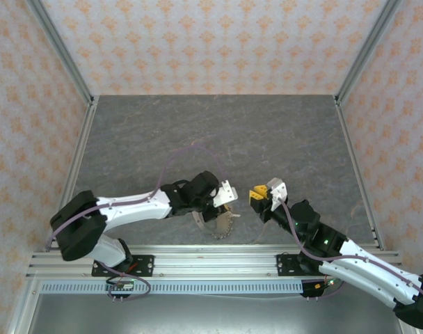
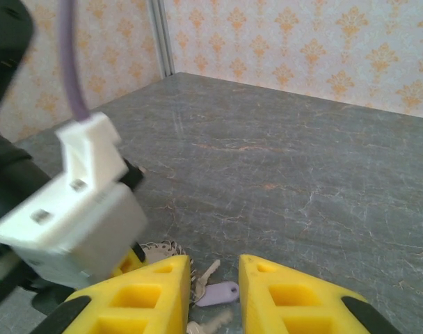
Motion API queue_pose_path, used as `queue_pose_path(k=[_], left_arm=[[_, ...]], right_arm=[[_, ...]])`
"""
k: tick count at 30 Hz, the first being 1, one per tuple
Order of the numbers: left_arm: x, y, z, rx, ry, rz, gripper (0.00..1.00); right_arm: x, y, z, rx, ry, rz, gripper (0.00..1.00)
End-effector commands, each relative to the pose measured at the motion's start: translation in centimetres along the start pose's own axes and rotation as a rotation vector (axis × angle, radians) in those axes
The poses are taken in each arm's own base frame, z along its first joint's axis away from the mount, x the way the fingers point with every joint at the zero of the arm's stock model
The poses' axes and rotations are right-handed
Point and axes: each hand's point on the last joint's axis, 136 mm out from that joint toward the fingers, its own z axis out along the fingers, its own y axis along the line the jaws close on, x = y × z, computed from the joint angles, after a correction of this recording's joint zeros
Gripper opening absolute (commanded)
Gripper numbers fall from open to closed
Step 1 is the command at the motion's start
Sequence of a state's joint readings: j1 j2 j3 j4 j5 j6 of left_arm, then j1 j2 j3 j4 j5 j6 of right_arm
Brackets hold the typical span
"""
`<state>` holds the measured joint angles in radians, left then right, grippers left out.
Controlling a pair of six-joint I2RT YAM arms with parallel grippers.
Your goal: Put the keys on the keyring
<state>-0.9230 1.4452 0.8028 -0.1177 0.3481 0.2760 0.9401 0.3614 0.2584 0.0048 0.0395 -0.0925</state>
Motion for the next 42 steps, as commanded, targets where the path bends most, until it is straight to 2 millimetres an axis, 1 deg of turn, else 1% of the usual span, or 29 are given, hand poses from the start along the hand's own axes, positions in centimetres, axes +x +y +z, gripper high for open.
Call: queue_pose_path(k=[1, 3, 6, 8, 10, 12, 14, 17, 20, 22, 25, 27, 29, 35, 42], left_arm=[[-1.4, 0.6, -1.8, -0.066, -0.102, -0.002, 0.13], [-1.2, 1.1, -2.7, -0.105, -0.120, -0.009, 0.13], [-1.1, 2.2, -5.0, -0.201, -0.186, -0.030, 0.14], [-1.0, 3.0, -6.9, -0.272, -0.245, -0.045, 0.18], [-0.4, 4.0, -8.9, -0.347, -0.283, -0.065, 0.22], [0.5, 4.9, -10.6, -0.421, -0.304, -0.096, 0.27], [1.6, 6.0, -12.4, -0.498, -0.326, -0.134, 0.34], [3.2, 7.3, -14.7, -0.596, -0.368, -0.198, 0.44], [5.5, 9.4, -17.3, -0.766, -0.406, -0.310, 0.61], [7.0, 10.4, -18.9, -0.858, -0.429, -0.363, 0.74], [8.6, 11.2, -20.2, -0.931, -0.439, -0.424, 0.84], [9.1, 11.4, -20.7, -0.950, -0.445, -0.443, 0.88], [9.3, 11.6, -21.0, -0.971, -0.453, -0.460, 0.90], [9.6, 12.1, -21.4, -1.016, -0.433, -0.474, 0.92], [10.5, 12.4, -21.8, -1.057, -0.405, -0.493, 0.92]], right_arm=[[-0.6, -0.5, -0.2, 0.030, -0.021, 0.024, 0.25], [-0.6, -0.5, -0.2, 0.029, -0.024, 0.023, 0.25], [-1.3, -0.7, -0.4, 0.044, -0.037, 0.011, 0.25], [-1.8, -0.9, -0.5, 0.055, -0.048, -0.024, 0.30], [-2.9, -1.7, -0.7, 0.106, -0.078, -0.060, 0.36], [-3.9, -2.6, -1.0, 0.162, -0.108, -0.080, 0.39], [-4.9, -3.7, -1.4, 0.237, -0.146, -0.090, 0.47], [-5.8, -5.2, -1.9, 0.330, -0.193, -0.106, 0.53], [-6.5, -6.3, -2.3, 0.413, -0.226, -0.151, 0.61], [-7.0, -7.1, -2.7, 0.469, -0.214, -0.199, 0.64], [-7.3, -8.2, -3.3, 0.545, -0.196, -0.233, 0.66], [-7.2, -9.1, -3.6, 0.590, -0.199, -0.230, 0.68], [-6.6, -10.1, -3.6, 0.631, -0.201, -0.210, 0.69], [-3.2, -13.4, -2.2, 0.698, -0.134, -0.102, 0.70], [0.0, -17.5, -0.6, 0.770, -0.037, -0.056, 0.72]])
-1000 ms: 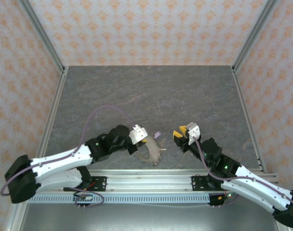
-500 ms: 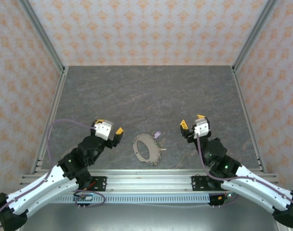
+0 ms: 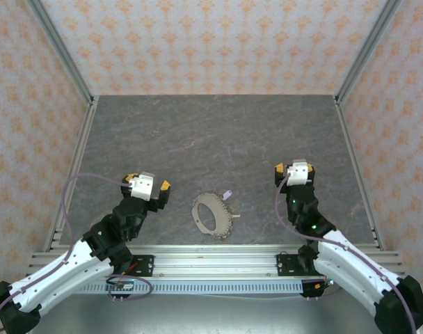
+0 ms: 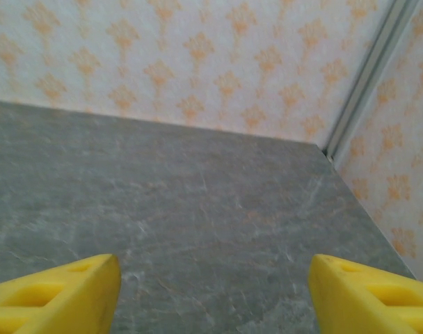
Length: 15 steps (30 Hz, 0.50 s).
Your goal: Put the keys on the keyring
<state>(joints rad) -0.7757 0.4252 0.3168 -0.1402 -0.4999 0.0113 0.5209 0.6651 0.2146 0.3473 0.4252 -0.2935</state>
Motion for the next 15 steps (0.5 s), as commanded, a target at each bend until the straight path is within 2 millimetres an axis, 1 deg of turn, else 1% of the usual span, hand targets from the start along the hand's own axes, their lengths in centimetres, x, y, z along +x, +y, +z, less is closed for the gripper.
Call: queue_pose_path(k=[1, 4, 8, 12, 15], left_arm=[[0.5, 1.5, -0.1, -0.075, 0.013, -0.016, 0.92], [0.4, 1.7, -0.2, -0.083, 0.006, -0.020, 0.93], [0.1, 1.8, -0.1, -0.095, -0.006, -0.020, 0.94], [-0.2, 1.8, 0.2, -0.104, 0.003, -0.008, 0.95], [-0.2, 2.0, 0.3, -0.126, 0.022, 0.008, 0.96]], right_arm=[[0.2, -0.1, 1.4, -0.019, -0.008, 0.083, 0.72], [1.8, -0.2, 2.9, -0.037, 0.006, 0.099, 0.72], [4.5, -0.3, 5.2, -0.028, 0.078, 0.093, 0.73], [4.8, 0.5, 7.3, -0.042, 0.110, 0.052, 0.73], [5.0, 0.3, 8.8, -0.037, 0.111, 0.041, 0.73]])
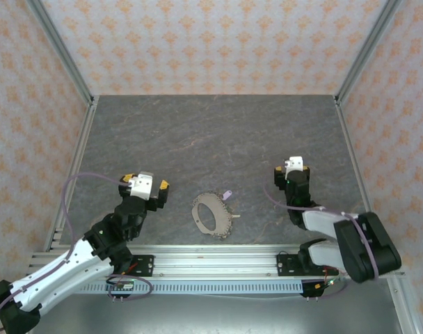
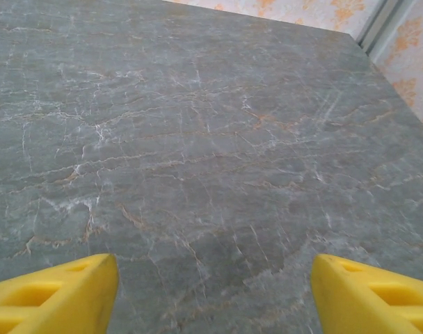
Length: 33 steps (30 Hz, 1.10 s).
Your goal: Put the keys on the keyring
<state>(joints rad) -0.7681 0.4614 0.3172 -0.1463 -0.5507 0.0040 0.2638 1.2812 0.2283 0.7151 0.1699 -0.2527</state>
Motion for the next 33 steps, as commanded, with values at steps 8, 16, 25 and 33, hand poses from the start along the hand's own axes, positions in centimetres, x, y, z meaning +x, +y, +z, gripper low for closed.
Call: queue_pose_path(k=[8, 16, 25, 33], left_arm=[[-1.6, 2.1, 0.2, -0.115, -0.019, 0.007, 1.00], [-2.1, 3.4, 2.4, -0.199, -0.002, -0.003, 1.00], [-0.3, 7.4, 6.4, -0.362, 0.073, -0.064, 1.00], [2.5, 7.5, 9.9, -0.350, 0.118, -0.033, 1.00]], right_arm=[[-2.9, -2.8, 2.5, 0.003, -0.131, 0.202, 0.73], [-1.8, -4.4, 5.0, 0.112, -0.053, 0.248, 0.83], [-1.7, -5.9, 5.0, 0.165, -0.035, 0.295, 0.99], [-1.8, -5.2, 5.3, 0.128, -0.023, 0.275, 0.99]])
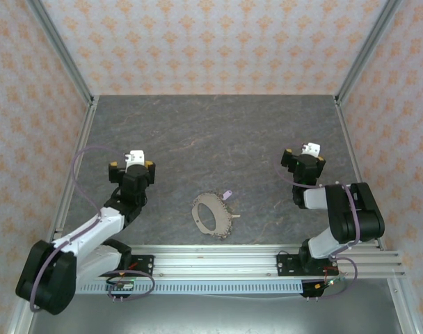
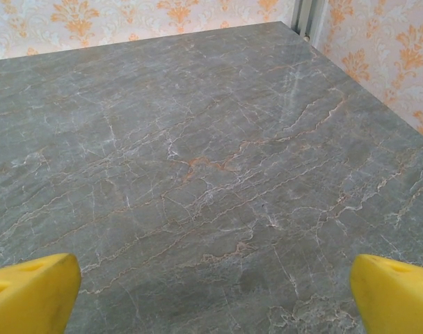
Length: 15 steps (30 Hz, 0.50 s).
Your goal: Put the keys on the keyring
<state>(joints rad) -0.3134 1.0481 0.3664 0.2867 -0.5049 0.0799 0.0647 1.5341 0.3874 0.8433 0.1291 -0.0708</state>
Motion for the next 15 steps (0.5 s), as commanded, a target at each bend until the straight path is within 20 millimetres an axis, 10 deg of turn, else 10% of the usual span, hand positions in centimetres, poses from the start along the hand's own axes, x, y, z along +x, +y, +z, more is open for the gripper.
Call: queue_pose_path(k=[1, 15], left_arm=[[-0.9, -1.1, 1.2, 0.043, -0.067, -0.044, 1.00], [-1.0, -6.0, 5.3, 0.343, -0.051, 0.000, 1.00]], right_arm=[[-0.2, 0.3, -0.1, -0.020, -0.004, 0.006, 0.99], [-0.1, 0.7, -0.1, -0.044, -0.002, -0.003, 0.99]])
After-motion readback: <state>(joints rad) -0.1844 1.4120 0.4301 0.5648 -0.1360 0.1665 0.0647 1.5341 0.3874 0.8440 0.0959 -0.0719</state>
